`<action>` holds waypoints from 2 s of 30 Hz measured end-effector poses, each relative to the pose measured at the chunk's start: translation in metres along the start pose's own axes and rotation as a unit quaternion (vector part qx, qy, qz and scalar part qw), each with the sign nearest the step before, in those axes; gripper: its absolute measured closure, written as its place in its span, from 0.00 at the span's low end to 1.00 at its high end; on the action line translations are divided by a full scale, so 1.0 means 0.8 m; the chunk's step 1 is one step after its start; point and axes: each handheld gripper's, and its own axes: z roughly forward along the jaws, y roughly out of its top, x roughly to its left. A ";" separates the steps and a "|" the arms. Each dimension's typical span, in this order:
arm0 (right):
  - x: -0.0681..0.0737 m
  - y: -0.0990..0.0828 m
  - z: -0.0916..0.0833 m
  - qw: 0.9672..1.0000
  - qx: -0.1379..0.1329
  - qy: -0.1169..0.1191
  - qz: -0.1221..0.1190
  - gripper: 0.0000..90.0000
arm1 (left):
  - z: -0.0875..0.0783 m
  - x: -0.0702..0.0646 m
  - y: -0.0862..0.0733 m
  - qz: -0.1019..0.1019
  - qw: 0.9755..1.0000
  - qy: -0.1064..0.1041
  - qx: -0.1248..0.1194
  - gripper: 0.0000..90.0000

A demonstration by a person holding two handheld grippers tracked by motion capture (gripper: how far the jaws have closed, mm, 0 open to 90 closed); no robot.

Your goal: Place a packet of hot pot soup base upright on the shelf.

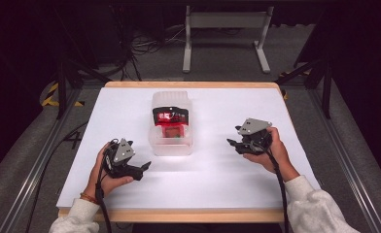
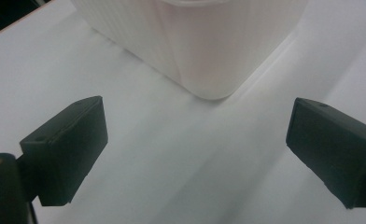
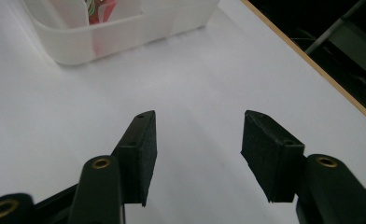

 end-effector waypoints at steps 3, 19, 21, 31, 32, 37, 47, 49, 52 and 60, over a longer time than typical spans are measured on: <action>0.000 -0.008 -0.005 1.000 0.000 0.001 -0.005 0.48 | -0.001 -0.003 -0.004 0.006 1.000 0.003 0.005 0.07; 0.003 -0.060 -0.032 1.000 0.019 -0.014 -0.013 0.39 | -0.007 -0.014 -0.022 0.012 1.000 0.002 0.014 0.07; 0.005 -0.065 -0.036 1.000 0.022 -0.018 -0.012 0.38 | -0.008 -0.016 -0.025 0.016 1.000 0.004 0.018 0.07; 0.007 -0.097 -0.053 0.999 0.026 -0.029 -0.012 0.31 | -0.012 -0.019 -0.034 0.014 1.000 0.001 0.018 0.07; 0.007 -0.100 -0.055 0.999 0.027 -0.032 -0.011 0.30 | -0.012 -0.019 -0.036 0.016 1.000 0.004 0.020 0.07; 0.004 -0.118 -0.065 0.999 0.028 -0.036 0.005 0.26 | -0.014 -0.020 -0.039 0.016 1.000 0.003 0.022 0.07; 0.003 -0.152 -0.083 0.999 0.021 -0.039 0.026 0.22 | -0.019 -0.019 -0.046 0.012 1.000 0.011 0.013 0.07; 0.003 -0.156 -0.086 0.999 0.019 -0.037 0.034 0.22 | -0.019 -0.019 -0.047 0.013 1.000 0.011 0.013 0.07; 0.003 -0.171 -0.095 0.998 0.018 -0.039 0.046 0.21 | -0.023 -0.019 -0.050 0.005 1.000 0.003 0.006 0.07; 0.003 -0.197 -0.116 0.996 -0.002 -0.044 0.081 0.19 | -0.039 -0.022 -0.061 -0.014 1.000 -0.001 -0.020 0.07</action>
